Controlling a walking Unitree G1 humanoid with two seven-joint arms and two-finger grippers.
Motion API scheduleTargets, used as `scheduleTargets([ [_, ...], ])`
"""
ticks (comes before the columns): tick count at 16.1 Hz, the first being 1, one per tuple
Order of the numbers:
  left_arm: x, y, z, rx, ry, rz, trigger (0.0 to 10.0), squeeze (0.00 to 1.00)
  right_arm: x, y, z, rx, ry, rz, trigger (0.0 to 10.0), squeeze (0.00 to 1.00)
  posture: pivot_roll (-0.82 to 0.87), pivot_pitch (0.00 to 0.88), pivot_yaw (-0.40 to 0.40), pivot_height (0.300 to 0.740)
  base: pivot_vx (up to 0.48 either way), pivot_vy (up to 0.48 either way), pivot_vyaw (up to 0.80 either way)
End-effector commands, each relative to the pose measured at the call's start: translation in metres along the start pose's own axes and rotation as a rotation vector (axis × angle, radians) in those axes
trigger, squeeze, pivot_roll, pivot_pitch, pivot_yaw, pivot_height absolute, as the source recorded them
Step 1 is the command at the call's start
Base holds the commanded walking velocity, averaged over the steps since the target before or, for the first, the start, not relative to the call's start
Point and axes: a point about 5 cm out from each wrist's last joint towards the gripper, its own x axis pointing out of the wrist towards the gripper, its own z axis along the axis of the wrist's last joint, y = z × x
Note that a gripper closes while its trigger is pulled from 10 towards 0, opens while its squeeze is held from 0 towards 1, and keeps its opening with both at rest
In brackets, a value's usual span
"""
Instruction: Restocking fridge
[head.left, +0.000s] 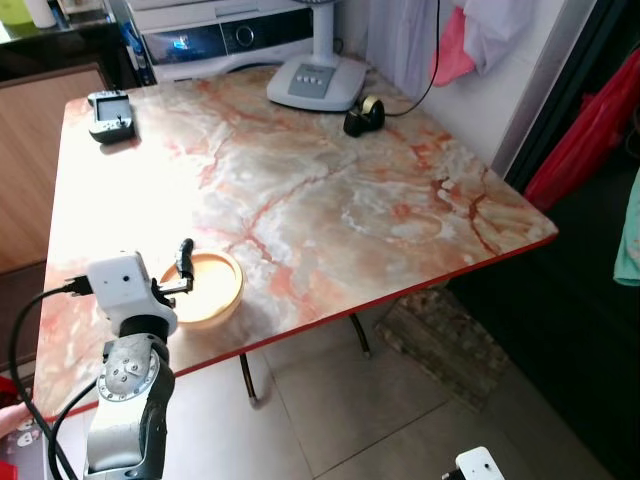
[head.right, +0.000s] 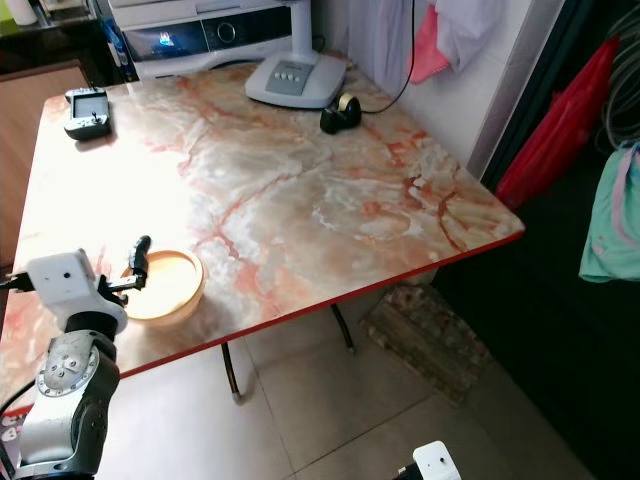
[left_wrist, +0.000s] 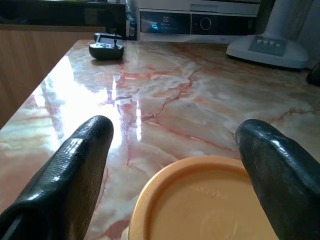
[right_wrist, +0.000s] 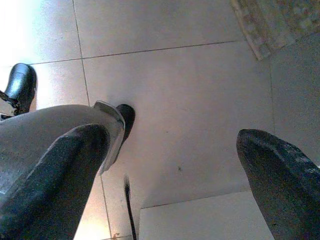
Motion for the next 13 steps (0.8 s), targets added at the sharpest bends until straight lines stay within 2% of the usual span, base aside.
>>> scheduleTargets([
  [1, -0.001, 0.003, -0.002, -0.012, 0.019, 0.0, 10.0, 0.0, -0.001, 0.002, -0.005, 0.004, 0.02, 0.006, 10.0, 0.0, -0.01, 0.117, -0.013, 0.74, 0.0, 0.0, 0.0],
  [4, -0.003, 0.006, -0.01, -0.124, 0.07, 0.026, 10.0, 0.0, -0.001, 0.002, -0.006, 0.006, 0.018, 0.006, 10.0, 0.0, -0.01, 0.116, -0.014, 0.74, 0.0, 0.0, 0.0],
  [5, -0.003, 0.006, -0.01, -0.13, 0.071, 0.028, 10.0, 0.0, -0.001, 0.002, -0.006, 0.006, 0.018, 0.006, 10.0, 0.0, -0.01, 0.116, -0.014, 0.74, 0.0, 0.0, 0.0],
  [6, -0.003, 0.008, -0.01, -0.126, 0.07, 0.033, 10.0, 0.56, -0.001, 0.002, -0.006, 0.005, 0.019, 0.006, 10.0, 0.0, -0.01, 0.115, -0.015, 0.74, 0.0, 0.0, 0.0],
  [7, -0.003, 0.009, -0.011, -0.142, 0.074, 0.038, 10.0, 1.0, -0.001, 0.002, -0.006, 0.005, 0.019, 0.005, 10.0, 0.0, -0.01, 0.114, -0.015, 0.74, 0.0, 0.0, 0.0],
  [10, -0.004, 0.008, -0.014, -0.2, 0.094, 0.03, 10.0, 1.0, -0.001, 0.001, -0.006, 0.003, 0.019, 0.006, 10.0, 0.0, -0.01, 0.105, -0.016, 0.74, 0.0, 0.0, 0.0],
  [12, -0.006, 0.012, -0.017, -0.241, 0.105, 0.068, 10.0, 1.0, -0.001, 0.001, -0.006, 0.002, 0.019, 0.006, 10.0, 0.0, -0.01, 0.105, -0.016, 0.74, 0.0, 0.0, 0.0],
  [13, -0.006, 0.015, -0.019, -0.254, 0.116, 0.077, 10.0, 0.29, -0.001, 0.001, -0.006, 0.002, 0.019, 0.006, 10.0, 0.0, -0.01, 0.104, -0.018, 0.74, 0.0, 0.0, 0.0],
])
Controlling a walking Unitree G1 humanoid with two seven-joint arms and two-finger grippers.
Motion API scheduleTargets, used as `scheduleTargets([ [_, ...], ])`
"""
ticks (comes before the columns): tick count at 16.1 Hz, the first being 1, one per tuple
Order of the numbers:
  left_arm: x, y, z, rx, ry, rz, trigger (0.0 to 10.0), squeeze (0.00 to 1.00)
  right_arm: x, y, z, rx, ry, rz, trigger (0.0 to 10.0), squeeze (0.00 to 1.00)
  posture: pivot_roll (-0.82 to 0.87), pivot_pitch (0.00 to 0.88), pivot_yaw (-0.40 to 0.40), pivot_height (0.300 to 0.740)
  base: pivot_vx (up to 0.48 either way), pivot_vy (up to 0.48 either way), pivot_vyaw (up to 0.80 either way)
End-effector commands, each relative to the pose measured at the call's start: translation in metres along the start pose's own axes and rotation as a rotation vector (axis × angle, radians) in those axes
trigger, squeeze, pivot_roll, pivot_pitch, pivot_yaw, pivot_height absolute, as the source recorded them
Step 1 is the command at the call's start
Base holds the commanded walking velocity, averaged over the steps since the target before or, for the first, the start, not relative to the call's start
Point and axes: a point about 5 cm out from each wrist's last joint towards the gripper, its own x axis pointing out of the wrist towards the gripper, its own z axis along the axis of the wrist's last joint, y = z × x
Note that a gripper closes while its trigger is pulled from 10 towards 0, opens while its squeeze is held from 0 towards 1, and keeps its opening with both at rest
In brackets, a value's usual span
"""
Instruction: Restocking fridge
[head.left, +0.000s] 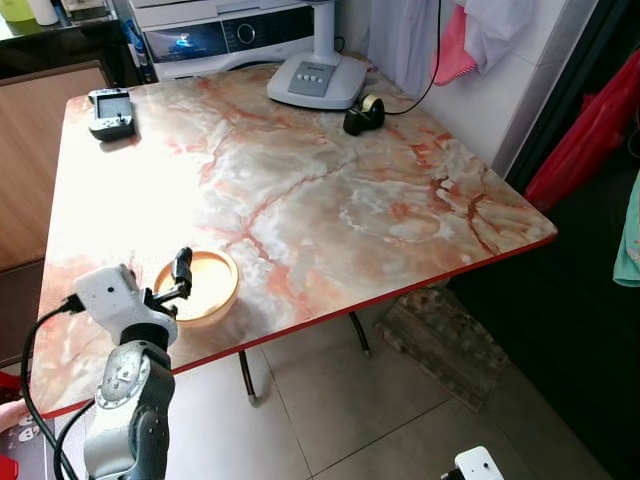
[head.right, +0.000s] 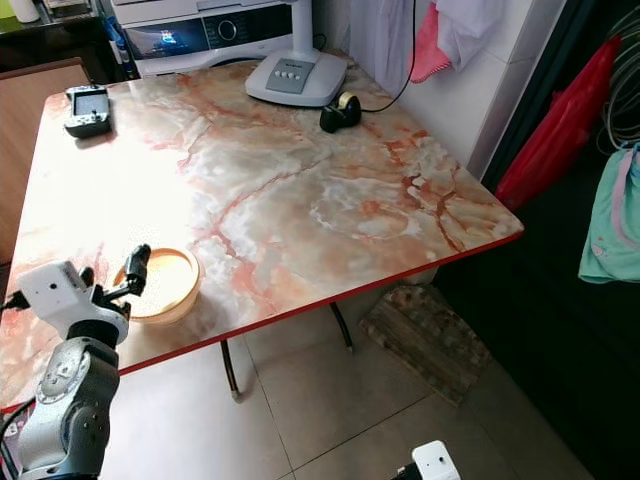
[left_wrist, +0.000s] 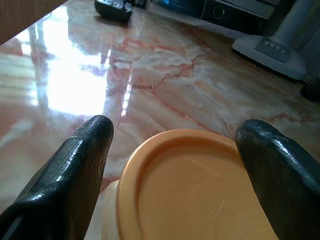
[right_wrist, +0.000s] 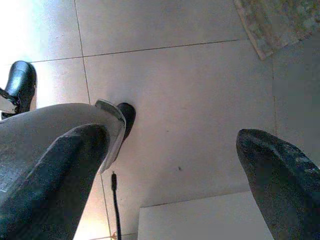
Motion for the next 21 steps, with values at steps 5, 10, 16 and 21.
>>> scheduleTargets([
  [5, -0.004, 0.019, -0.01, -0.141, 0.043, 0.079, 10.0, 0.0, -0.001, 0.0, -0.006, -0.003, 0.019, 0.0, 10.0, 0.0, -0.01, 0.112, -0.023, 0.74, 0.0, 0.0, 0.0],
  [10, -0.005, 0.019, -0.022, -0.159, 0.09, 0.05, 10.0, 0.0, -0.001, -0.001, -0.005, -0.022, 0.019, 0.005, 10.0, 0.0, -0.01, 0.117, -0.028, 0.74, 0.0, 0.0, 0.0],
  [16, 0.0, 0.02, -0.034, -0.175, 0.121, 0.022, 10.0, 0.0, -0.001, -0.002, -0.004, -0.035, 0.018, 0.002, 10.0, 0.0, -0.02, 0.118, -0.035, 0.74, 0.0, 0.0, 0.0],
  [21, 0.008, 0.015, -0.045, -0.257, 0.156, -0.018, 10.0, 0.0, -0.001, -0.003, -0.004, -0.054, 0.021, 0.002, 10.0, 0.0, -0.04, 0.118, -0.042, 0.74, 0.0, 0.0, 0.0],
])
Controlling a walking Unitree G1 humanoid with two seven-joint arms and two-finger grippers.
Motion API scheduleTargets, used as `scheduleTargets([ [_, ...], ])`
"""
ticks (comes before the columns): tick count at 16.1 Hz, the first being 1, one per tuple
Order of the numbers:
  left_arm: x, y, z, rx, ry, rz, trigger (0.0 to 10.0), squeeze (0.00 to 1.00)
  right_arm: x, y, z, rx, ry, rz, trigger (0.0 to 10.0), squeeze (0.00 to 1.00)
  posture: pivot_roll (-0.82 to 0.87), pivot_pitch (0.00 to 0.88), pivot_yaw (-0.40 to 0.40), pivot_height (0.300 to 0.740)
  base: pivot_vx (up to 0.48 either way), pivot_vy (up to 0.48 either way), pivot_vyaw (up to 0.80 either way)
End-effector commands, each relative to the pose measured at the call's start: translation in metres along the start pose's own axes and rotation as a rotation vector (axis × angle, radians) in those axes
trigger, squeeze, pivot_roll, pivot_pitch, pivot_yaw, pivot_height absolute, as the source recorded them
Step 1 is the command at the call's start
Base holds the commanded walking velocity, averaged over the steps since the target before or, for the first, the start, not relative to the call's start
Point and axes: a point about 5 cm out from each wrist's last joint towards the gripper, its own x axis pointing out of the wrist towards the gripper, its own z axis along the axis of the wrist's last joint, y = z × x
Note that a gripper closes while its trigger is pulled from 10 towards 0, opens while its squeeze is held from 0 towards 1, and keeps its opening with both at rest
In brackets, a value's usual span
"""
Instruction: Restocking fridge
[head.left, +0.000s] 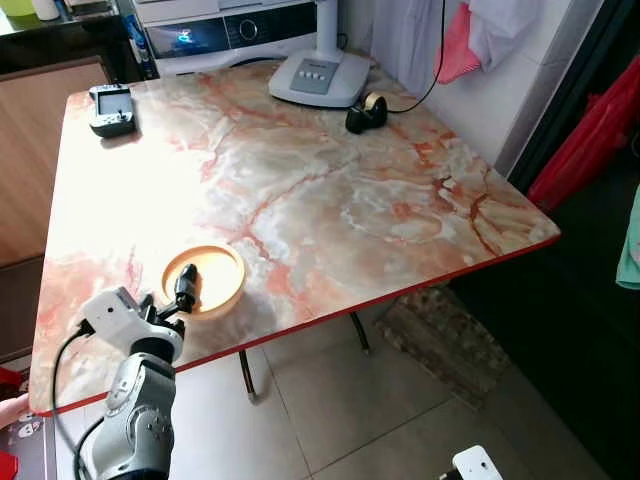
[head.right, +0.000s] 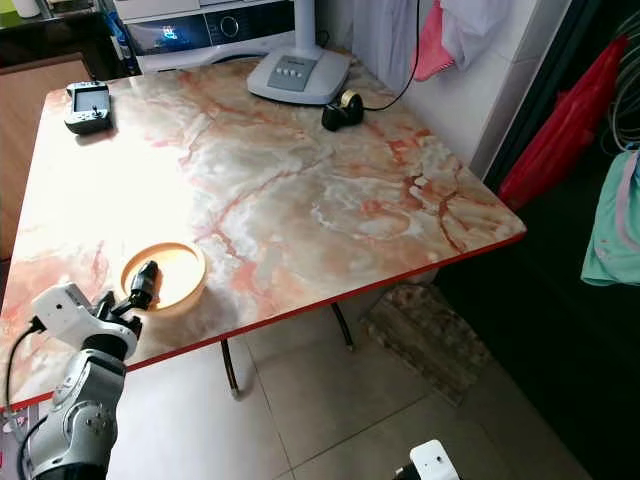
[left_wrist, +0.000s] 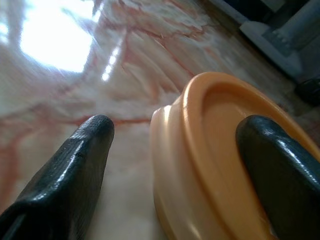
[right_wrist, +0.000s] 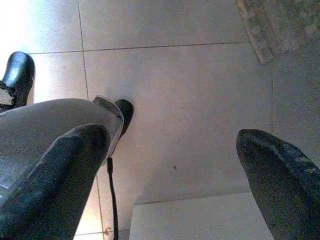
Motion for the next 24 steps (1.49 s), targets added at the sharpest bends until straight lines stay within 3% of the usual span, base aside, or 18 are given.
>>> scheduleTargets([
  [1, 0.0, 0.004, -0.012, -0.078, 0.059, 0.002, 10.0, 0.0, -0.002, -0.003, -0.005, -0.016, 0.018, -0.006, 10.0, 0.0, -0.04, 0.12, -0.045, 0.74, 0.0, 0.0, 0.0],
  [3, 0.001, 0.001, -0.017, -0.145, 0.086, -0.02, 10.0, 0.0, -0.002, -0.004, -0.005, -0.023, 0.021, -0.006, 10.0, 0.0, -0.04, 0.121, -0.048, 0.74, 0.0, 0.0, 0.0],
  [4, 0.002, -0.001, -0.02, -0.143, 0.1, -0.029, 8.8, 0.0, -0.002, -0.005, -0.005, -0.028, 0.023, -0.007, 10.0, 0.0, -0.04, 0.121, -0.052, 0.74, 0.0, 0.0, 0.0],
  [5, 0.002, -0.001, -0.022, -0.14, 0.105, -0.032, 8.8, 0.0, -0.002, -0.005, -0.005, -0.03, 0.024, -0.007, 10.0, 0.0, -0.04, 0.121, -0.052, 0.74, 0.0, 0.0, 0.0],
  [6, 0.002, -0.002, -0.024, -0.134, 0.11, -0.035, 0.0, 0.0, -0.002, -0.005, -0.005, -0.035, 0.025, -0.006, 10.0, 0.0, -0.05, 0.121, -0.054, 0.74, 0.0, 0.0, 0.0],
  [24, 0.001, -0.006, -0.033, -0.128, 0.129, -0.074, 0.0, 0.0, -0.003, -0.009, -0.006, -0.074, 0.04, -0.005, 10.0, 0.0, -0.06, 0.123, -0.07, 0.74, 0.0, 0.0, 0.0],
])
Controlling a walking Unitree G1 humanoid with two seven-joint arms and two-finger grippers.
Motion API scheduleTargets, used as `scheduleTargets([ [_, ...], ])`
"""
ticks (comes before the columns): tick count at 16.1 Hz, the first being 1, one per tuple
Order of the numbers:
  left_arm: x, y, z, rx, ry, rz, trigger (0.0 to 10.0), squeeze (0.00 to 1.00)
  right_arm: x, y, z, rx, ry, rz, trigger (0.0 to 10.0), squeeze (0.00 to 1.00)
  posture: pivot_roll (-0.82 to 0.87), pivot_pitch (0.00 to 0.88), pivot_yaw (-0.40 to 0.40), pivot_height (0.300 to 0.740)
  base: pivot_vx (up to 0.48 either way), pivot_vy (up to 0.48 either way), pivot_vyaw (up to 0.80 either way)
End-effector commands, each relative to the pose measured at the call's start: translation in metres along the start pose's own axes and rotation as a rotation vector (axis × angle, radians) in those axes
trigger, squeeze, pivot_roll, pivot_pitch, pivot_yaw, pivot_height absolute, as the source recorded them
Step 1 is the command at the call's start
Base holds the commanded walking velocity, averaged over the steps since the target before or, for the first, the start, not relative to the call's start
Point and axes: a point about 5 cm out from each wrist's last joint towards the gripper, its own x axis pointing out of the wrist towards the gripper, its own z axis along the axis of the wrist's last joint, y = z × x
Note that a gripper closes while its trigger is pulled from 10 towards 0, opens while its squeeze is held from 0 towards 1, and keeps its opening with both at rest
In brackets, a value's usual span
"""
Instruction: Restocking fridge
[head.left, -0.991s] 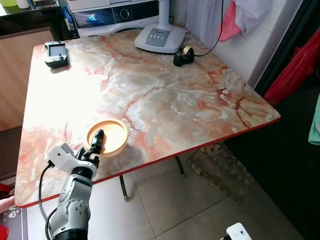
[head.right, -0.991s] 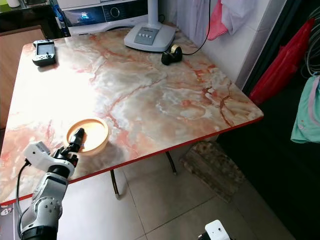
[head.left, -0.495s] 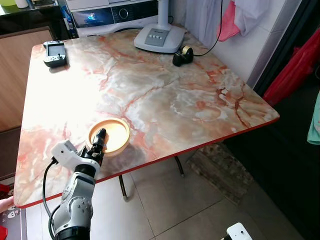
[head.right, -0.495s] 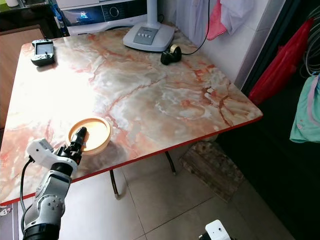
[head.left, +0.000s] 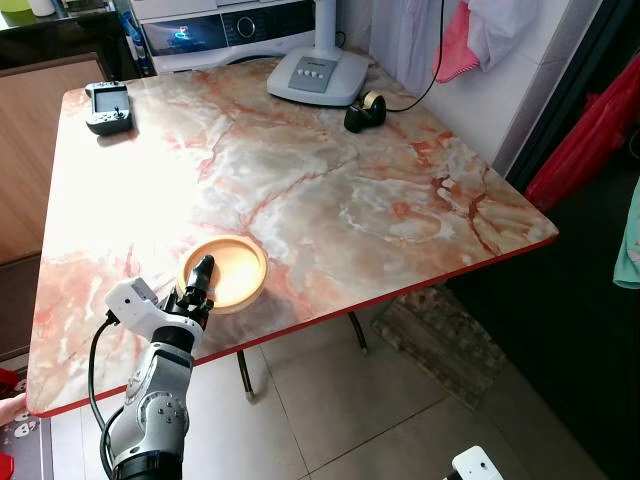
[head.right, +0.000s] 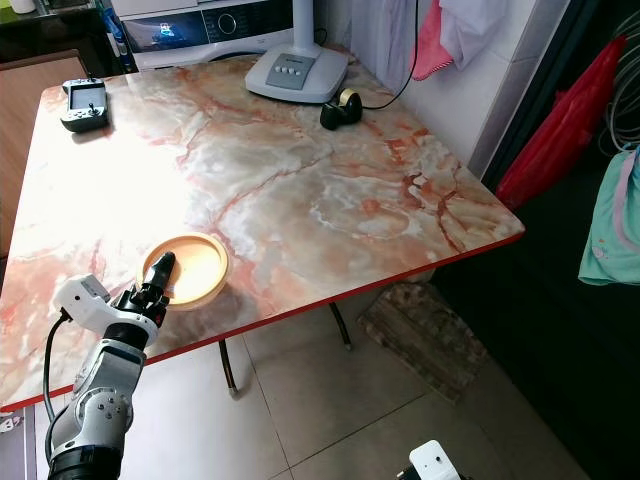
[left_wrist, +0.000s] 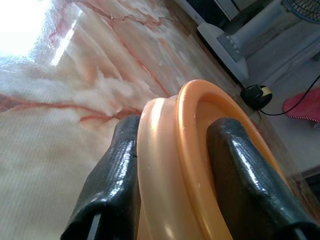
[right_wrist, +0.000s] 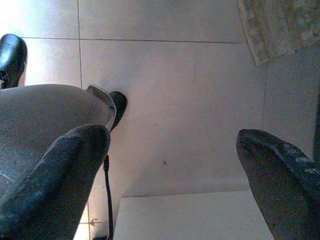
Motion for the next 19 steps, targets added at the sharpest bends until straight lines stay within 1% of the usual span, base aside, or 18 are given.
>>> scheduleTargets([
  [1, -0.01, 0.014, -0.021, 0.006, 0.102, 0.071, 0.0, 0.0, -0.002, -0.003, -0.006, 0.0, 0.024, -0.005, 10.0, 0.0, -0.06, 0.123, -0.07, 0.74, 0.0, 0.0, 0.0],
  [3, -0.008, 0.011, -0.017, -0.001, 0.081, 0.063, 0.0, 0.0, -0.002, -0.003, -0.006, -0.002, 0.024, -0.006, 10.0, 0.0, -0.06, 0.122, -0.07, 0.74, 0.0, 0.0, 0.0],
  [6, -0.004, -0.001, -0.006, -0.016, 0.038, 0.022, 0.0, 0.0, -0.002, -0.003, -0.007, -0.004, 0.023, -0.006, 10.0, 0.0, -0.05, 0.111, -0.063, 0.74, 0.0, 0.0, 0.0],
  [8, -0.004, -0.005, -0.003, -0.02, 0.025, 0.008, 0.0, 0.0, -0.002, -0.003, -0.007, -0.003, 0.023, -0.005, 10.0, 0.0, -0.05, 0.105, -0.059, 0.74, 0.0, 0.0, 0.0],
  [9, -0.004, -0.013, 0.004, 0.01, 0.001, -0.011, 0.0, 0.0, -0.002, -0.001, -0.008, 0.003, 0.02, -0.004, 10.0, 0.0, -0.05, 0.095, -0.052, 0.74, 0.0, 0.0, 0.0],
  [10, -0.006, -0.016, 0.007, 0.035, -0.008, -0.017, 0.0, 0.0, -0.002, 0.0, -0.009, 0.006, 0.018, -0.003, 10.0, 0.0, -0.05, 0.092, -0.049, 0.74, 0.0, 0.0, 0.0],
  [11, -0.008, -0.018, 0.01, 0.045, -0.019, -0.018, 8.9, 0.0, -0.002, 0.0, -0.01, 0.008, 0.019, -0.003, 10.0, 0.0, -0.05, 0.087, -0.046, 0.74, 0.0, 0.0, 0.0],
  [12, -0.008, -0.019, 0.011, 0.047, -0.025, -0.018, 10.0, 0.0, -0.002, 0.0, -0.01, 0.01, 0.019, -0.004, 10.0, 0.0, -0.05, 0.087, -0.046, 0.74, 0.0, 0.0, 0.0],
  [13, -0.012, -0.026, 0.02, 0.079, -0.057, -0.043, 10.0, 0.0, -0.002, 0.002, -0.011, 0.018, 0.017, -0.004, 10.0, 0.0, -0.04, 0.076, -0.034, 0.74, 0.0, 0.0, 0.0],
  [14, -0.013, -0.028, 0.023, 0.086, -0.064, -0.049, 10.0, 0.0, -0.002, 0.003, -0.011, 0.021, 0.017, -0.003, 10.0, 0.0, -0.04, 0.076, -0.034, 0.74, 0.0, 0.0, 0.0],
  [15, -0.014, -0.035, 0.029, 0.093, -0.08, -0.068, 10.0, 0.0, -0.002, 0.004, -0.012, 0.026, 0.012, -0.001, 10.0, 0.0, -0.04, 0.07, -0.03, 0.74, 0.0, 0.0, 0.0],
  [16, -0.014, -0.037, 0.03, 0.093, -0.084, -0.072, 10.0, 0.0, -0.002, 0.004, -0.012, 0.027, 0.011, -0.001, 10.0, 0.0, -0.04, 0.07, -0.03, 0.74, 0.0, 0.0, 0.0],
  [17, -0.015, -0.041, 0.038, 0.119, -0.114, -0.065, 10.0, 0.0, -0.002, 0.005, -0.012, 0.036, 0.009, -0.002, 10.0, 0.0, -0.04, 0.06, -0.019, 0.74, 0.0, 0.0, 0.0],
  [18, -0.018, -0.043, 0.048, 0.175, -0.153, -0.041, 10.0, 0.0, -0.002, 0.007, -0.014, 0.061, 0.008, -0.017, 10.0, 0.0, -0.04, 0.056, -0.015, 0.74, 0.0, 0.0, 0.0],
  [19, -0.018, -0.045, 0.053, 0.258, -0.165, -0.031, 10.0, 0.0, -0.002, 0.008, -0.015, 0.115, 0.004, -0.032, 10.0, 0.0, -0.04, 0.055, -0.011, 0.74, 0.0, 0.0, 0.0],
])
